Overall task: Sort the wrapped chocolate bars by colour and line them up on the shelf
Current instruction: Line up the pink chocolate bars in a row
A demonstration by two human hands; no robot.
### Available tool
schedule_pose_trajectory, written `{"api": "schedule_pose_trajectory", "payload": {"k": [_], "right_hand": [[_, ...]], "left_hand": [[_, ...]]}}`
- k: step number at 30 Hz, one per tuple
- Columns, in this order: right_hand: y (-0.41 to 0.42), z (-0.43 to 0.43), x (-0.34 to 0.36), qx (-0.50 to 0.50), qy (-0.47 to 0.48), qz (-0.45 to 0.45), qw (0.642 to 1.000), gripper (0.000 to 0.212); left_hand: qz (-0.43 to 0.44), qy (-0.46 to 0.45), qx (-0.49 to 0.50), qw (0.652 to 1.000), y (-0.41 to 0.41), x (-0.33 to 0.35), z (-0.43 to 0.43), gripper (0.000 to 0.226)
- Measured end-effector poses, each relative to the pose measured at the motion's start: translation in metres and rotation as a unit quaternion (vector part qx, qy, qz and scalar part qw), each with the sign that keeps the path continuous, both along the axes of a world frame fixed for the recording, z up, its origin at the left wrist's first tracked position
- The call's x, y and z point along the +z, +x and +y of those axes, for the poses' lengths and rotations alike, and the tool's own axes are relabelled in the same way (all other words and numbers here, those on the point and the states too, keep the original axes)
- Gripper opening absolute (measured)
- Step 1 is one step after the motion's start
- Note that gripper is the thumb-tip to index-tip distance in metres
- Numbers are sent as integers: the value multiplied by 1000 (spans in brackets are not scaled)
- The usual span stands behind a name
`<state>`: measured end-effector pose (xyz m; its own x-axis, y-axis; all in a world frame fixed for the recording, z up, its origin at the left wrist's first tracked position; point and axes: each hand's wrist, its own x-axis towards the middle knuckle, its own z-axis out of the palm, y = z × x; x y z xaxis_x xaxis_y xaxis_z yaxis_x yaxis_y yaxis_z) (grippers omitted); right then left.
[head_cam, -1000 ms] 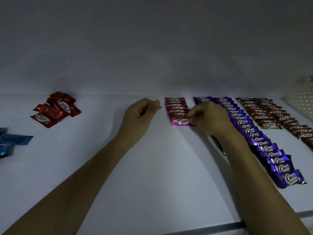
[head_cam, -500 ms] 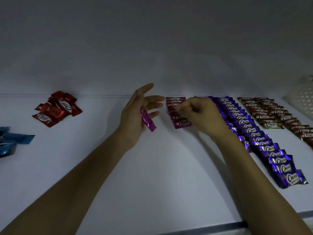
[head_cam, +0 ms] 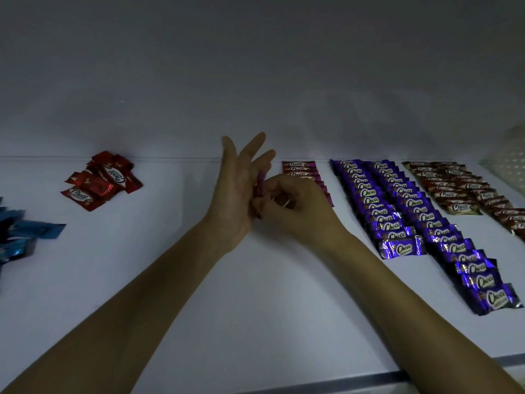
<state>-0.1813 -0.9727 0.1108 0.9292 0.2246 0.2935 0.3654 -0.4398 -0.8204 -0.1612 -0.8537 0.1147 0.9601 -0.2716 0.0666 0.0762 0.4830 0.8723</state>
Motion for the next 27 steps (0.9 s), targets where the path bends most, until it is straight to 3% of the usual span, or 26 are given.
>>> {"api": "schedule_pose_trajectory", "payload": {"k": [3,7,19,27], "right_hand": [[2,-5,6,6,58,43,997,14],[5,-17,15,-17,138,121,983,18],[11,-49,24,-102,155,92,978,20],[11,-46,27,-115,305,62,943,20]], "left_hand": [[-25,75,124,989,9,-4,4,52],[-148,291,235,916,22,-28,17,21],[-177,321,205,908,25,-38,19,14],[-177,319,190,911,24,-37,19,13]]}}
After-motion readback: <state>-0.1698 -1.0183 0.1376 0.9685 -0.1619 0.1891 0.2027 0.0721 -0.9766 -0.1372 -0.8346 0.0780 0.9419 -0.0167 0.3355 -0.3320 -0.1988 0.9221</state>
